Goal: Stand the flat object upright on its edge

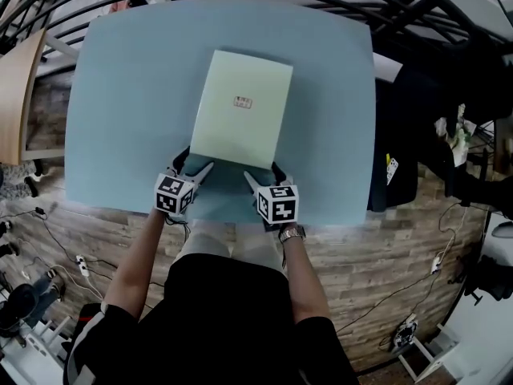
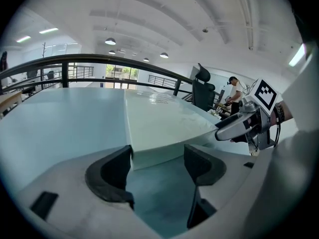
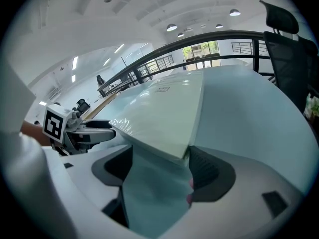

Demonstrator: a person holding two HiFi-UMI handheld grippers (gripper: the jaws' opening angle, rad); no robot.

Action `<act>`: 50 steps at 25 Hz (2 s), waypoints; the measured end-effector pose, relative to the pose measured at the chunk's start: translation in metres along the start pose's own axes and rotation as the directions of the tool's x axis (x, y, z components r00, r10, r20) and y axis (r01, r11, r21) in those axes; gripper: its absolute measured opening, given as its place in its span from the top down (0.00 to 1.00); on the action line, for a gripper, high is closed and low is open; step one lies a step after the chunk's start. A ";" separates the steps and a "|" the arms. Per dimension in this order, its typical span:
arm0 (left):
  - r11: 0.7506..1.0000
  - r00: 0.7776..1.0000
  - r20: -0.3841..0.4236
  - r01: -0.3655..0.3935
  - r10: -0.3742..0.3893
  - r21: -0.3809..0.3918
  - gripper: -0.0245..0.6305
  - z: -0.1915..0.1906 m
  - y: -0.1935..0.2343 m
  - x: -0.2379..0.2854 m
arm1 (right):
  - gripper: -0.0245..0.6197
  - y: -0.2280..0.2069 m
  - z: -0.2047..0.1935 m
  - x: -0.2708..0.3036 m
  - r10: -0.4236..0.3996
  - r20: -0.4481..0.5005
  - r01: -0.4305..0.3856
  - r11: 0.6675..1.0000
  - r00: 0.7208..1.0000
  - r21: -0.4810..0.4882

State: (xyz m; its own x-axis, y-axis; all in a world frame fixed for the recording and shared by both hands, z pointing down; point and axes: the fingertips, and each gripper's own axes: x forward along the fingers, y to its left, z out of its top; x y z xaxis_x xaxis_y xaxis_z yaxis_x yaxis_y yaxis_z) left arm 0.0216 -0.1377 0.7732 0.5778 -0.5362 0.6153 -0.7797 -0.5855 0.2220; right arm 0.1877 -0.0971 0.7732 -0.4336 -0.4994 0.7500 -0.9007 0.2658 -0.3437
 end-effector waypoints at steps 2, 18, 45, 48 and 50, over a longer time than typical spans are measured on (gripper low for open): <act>1.000 1.000 0.007 -0.017 0.017 -0.017 0.46 -0.002 -0.002 -0.001 | 0.44 -0.002 0.000 0.000 0.008 -0.002 -0.008 1.000 1.000 -0.006; 0.989 0.991 0.045 -0.122 0.126 -0.090 0.46 -0.017 -0.013 -0.009 | 0.44 -0.008 -0.001 0.001 0.072 -0.034 -0.075 0.992 0.997 -0.102; 0.989 0.994 0.021 -0.107 0.109 -0.099 0.46 -0.021 -0.019 -0.011 | 0.44 -0.011 0.001 -0.001 0.063 -0.008 -0.063 0.995 0.998 -0.071; 0.991 0.995 0.009 -0.093 0.095 -0.099 0.46 -0.021 -0.020 -0.010 | 0.44 -0.013 0.001 -0.001 0.053 -0.006 -0.054 0.997 0.999 -0.057; 0.992 0.996 0.004 -0.084 0.085 -0.094 0.46 -0.022 -0.020 -0.010 | 0.44 -0.013 0.001 0.000 0.049 -0.007 -0.049 0.997 0.999 -0.051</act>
State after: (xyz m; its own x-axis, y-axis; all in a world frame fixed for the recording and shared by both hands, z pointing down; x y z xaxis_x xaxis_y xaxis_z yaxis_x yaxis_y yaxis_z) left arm 0.0264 -0.1071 0.7793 0.5103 -0.5868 0.6287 -0.8449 -0.4786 0.2391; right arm 0.1998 -0.1013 0.7767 -0.4771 -0.4804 0.7359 -0.8756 0.3317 -0.3512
